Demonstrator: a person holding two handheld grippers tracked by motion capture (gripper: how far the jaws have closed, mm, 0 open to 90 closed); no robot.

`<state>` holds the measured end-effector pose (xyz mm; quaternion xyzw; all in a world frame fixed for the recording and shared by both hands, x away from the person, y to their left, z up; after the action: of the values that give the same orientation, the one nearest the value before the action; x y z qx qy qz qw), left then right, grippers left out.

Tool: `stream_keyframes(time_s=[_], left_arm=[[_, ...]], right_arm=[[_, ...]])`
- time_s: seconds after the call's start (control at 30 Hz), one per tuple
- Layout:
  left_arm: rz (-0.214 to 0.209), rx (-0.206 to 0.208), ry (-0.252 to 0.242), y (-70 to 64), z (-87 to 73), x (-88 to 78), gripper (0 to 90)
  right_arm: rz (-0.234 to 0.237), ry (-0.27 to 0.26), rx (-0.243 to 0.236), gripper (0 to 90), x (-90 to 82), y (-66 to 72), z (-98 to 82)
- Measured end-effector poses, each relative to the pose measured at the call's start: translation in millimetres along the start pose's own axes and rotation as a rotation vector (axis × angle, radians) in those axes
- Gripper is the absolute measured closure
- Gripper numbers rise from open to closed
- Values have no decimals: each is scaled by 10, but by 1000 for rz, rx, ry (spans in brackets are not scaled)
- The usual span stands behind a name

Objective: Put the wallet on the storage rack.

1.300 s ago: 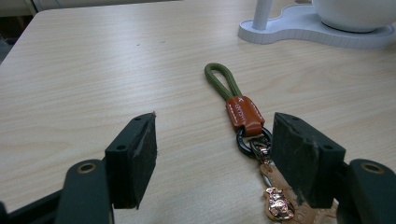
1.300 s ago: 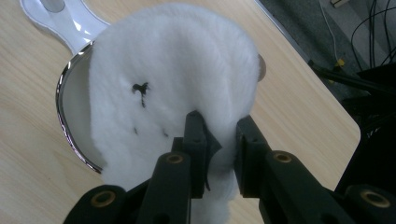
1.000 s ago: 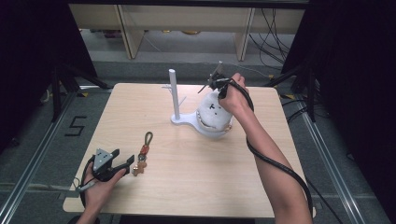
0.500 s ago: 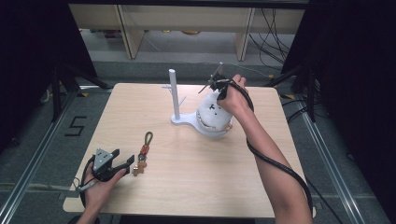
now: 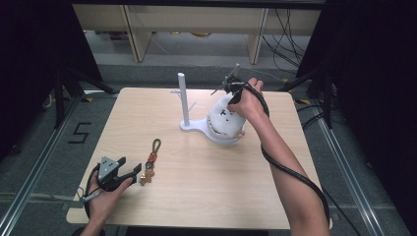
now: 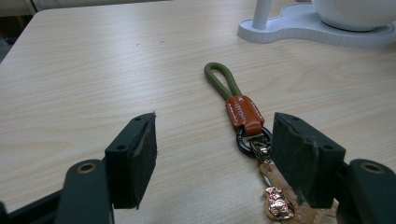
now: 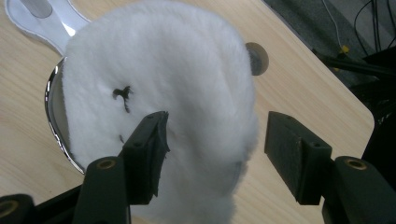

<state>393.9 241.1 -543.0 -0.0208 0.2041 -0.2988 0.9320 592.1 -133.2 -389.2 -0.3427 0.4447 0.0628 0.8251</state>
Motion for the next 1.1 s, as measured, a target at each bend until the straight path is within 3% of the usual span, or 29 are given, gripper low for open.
stream_keyframes(time_s=[0.2,0.6,0.93,1.1], left_arm=[[1,2,1,-3,0,1,309],[4,-2,3,4,-2,-1,307],[7,1,18,-16,-13,-3,302],[7,-2,22,-13,-14,-3,301]], right_arm=[[27,-8,61,371,-75,-37,-22],[73,16,95,353,-104,-93,-242],[132,23,159,346,-170,-132,-612],[133,59,200,348,-132,-96,-872]])
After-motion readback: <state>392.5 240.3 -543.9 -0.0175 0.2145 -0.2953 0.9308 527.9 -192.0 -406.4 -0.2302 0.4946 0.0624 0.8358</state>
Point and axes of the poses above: each handheld gripper's, and its own axes: x roughly forward along the jaws, z roughly out of its top, y roughly to its left, the point moved 5 cm from there along x, roughly forward along the jaws, and after that the axes turned 14 degrees about -z, right-handed, at the moved point
